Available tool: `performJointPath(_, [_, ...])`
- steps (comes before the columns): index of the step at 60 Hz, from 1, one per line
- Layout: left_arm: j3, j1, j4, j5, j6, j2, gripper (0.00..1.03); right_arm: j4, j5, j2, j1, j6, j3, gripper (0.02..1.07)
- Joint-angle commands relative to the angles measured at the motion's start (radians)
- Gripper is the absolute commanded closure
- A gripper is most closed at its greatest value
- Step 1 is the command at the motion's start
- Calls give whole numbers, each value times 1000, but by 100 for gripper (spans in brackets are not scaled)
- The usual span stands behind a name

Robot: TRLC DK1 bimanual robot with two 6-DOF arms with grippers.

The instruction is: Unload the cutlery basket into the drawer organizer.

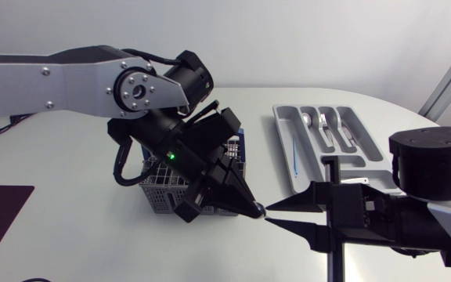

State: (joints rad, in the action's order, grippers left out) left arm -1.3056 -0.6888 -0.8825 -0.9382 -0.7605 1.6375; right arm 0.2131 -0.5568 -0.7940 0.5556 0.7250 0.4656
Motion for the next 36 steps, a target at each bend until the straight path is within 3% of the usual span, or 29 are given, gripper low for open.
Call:
performJointPath(1, [-41, -11, -18, -17, -22, 24, 100, -8, -2, -13, 9, -24, -21, 81])
performJointPath(11, [-47, -12, -23, -16, -22, 24, 100, -14, 0, -24, 13, -32, -21, 82])
performJointPath(18, [-46, -12, -29, -17, -22, 24, 100, -17, 3, -34, 20, -32, -21, 94])
performJointPath(36, [-40, -9, -30, -16, -23, 24, 100, -11, 18, -57, 18, -30, -18, 101])
